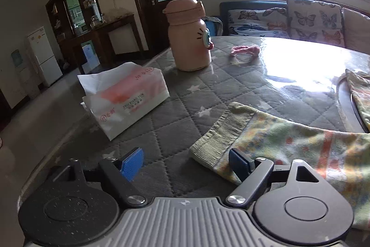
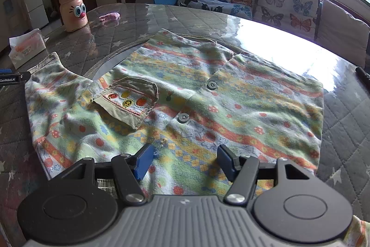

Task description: Fold clothes

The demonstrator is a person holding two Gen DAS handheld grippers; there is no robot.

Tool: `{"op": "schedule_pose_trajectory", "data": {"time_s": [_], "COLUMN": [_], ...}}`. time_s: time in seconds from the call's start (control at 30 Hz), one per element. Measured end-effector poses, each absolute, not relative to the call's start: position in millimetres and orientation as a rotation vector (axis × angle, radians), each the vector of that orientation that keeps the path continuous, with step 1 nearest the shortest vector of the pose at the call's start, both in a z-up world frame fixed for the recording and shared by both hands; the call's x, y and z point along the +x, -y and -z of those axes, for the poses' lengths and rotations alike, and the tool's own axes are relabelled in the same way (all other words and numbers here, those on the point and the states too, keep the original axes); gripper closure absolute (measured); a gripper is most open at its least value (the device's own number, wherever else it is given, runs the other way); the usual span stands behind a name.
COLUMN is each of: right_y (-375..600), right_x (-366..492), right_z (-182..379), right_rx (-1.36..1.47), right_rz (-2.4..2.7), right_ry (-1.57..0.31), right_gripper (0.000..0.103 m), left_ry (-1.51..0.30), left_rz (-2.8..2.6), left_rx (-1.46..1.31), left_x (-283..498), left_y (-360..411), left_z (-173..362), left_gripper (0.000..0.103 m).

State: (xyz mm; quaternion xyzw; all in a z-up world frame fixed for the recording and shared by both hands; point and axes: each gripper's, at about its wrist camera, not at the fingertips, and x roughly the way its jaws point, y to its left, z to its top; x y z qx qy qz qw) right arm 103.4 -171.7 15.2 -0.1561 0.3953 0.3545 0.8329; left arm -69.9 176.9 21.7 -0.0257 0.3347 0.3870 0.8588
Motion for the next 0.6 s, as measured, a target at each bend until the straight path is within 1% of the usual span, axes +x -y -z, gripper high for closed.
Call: {"op": "schedule_pose_trajectory", "data": {"time_s": [0.2, 0.27, 0.43, 0.6], "right_y": [171.0, 169.9, 170.6, 165.8], "right_x": [82.0, 72.7, 48.2, 36.0], "right_z": [-26.5, -30.4, -43.7, -39.7], "right_rx": [-0.366, -0.389, -0.428, -0.443], "right_rz": [-0.777, -0.795, -0.810, -0.866], "right_ry": [-0.784, -0.760, -0.642, -0.668], "right_gripper": [0.041, 0.040, 0.040, 0.040], "left_ry": [-0.724, -0.731, -0.735, -0.702], "left_rz": [-0.812, -0.808, -0.811, -0.794], "left_rx": [-0.026, -0.014, 0.011, 0.004], "left_x": [-61.9, -60.5, -60.3, -60.9], "left_y": [-183.6, -183.8, -181.1, -172.7], "left_z": [-16.8, -15.7, -17.7, -30.1], "left_gripper": [0.019, 0.018, 0.018, 0.019]}}
